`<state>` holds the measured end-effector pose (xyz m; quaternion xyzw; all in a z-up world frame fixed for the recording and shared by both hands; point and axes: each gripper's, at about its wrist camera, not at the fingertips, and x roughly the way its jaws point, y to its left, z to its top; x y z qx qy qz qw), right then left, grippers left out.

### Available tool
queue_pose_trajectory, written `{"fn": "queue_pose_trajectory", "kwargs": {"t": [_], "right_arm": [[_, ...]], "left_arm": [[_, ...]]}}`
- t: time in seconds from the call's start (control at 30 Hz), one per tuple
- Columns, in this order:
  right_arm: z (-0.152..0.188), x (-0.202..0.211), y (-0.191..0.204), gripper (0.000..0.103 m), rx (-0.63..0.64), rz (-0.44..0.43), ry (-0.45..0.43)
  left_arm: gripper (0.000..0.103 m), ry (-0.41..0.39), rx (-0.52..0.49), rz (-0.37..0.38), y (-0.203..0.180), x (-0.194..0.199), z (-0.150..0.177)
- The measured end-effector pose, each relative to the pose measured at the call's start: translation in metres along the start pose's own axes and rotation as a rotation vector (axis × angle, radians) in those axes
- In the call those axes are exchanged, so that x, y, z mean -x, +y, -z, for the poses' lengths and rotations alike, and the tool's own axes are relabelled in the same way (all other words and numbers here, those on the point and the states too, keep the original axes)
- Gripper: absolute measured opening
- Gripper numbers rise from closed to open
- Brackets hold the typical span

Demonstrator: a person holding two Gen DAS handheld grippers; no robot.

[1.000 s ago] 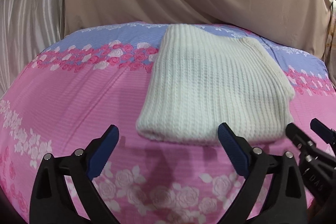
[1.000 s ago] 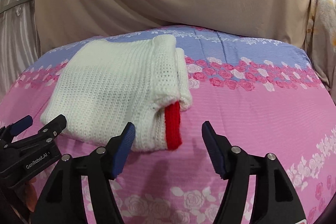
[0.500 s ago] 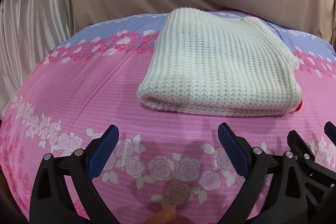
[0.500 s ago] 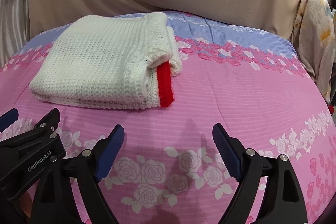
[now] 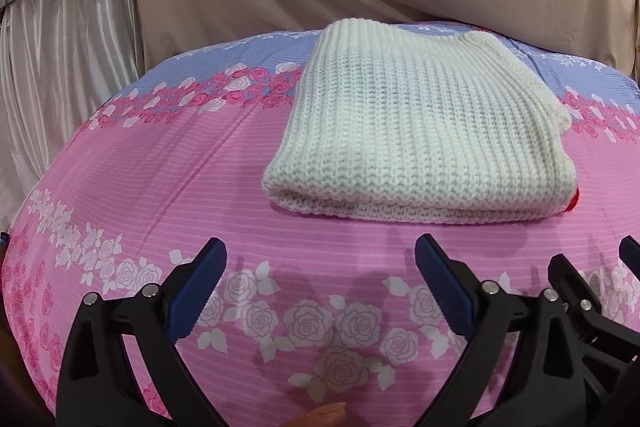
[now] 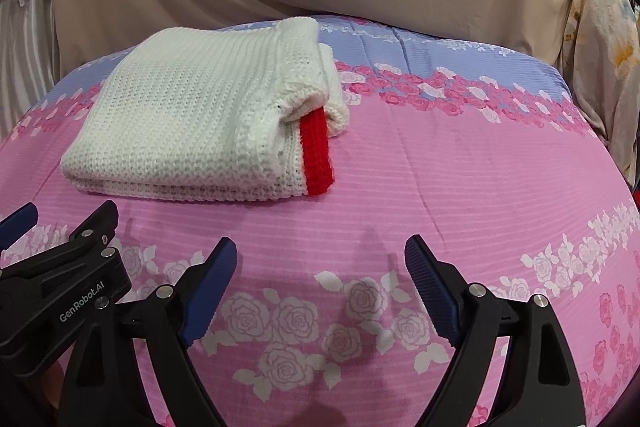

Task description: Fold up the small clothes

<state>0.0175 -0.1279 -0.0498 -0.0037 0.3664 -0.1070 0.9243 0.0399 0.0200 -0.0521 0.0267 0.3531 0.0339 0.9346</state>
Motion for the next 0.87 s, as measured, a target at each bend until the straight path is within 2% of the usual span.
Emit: {"fn": "queue_pose_trajectory", "kwargs": {"t": [0.57, 0.87], "right_arm": [[-0.0006, 0.0021, -0.0005, 0.084, 0.004, 0.001, -0.008], [0.0006, 0.0045, 0.0011, 0.084, 0.014, 0.011, -0.021]], "left_arm": [[0.092, -0.006, 0.0, 0.001, 0.0003, 0.0007, 0.0005], [0.086, -0.024, -0.01, -0.014, -0.0021, 0.0052, -0.0004]]}}
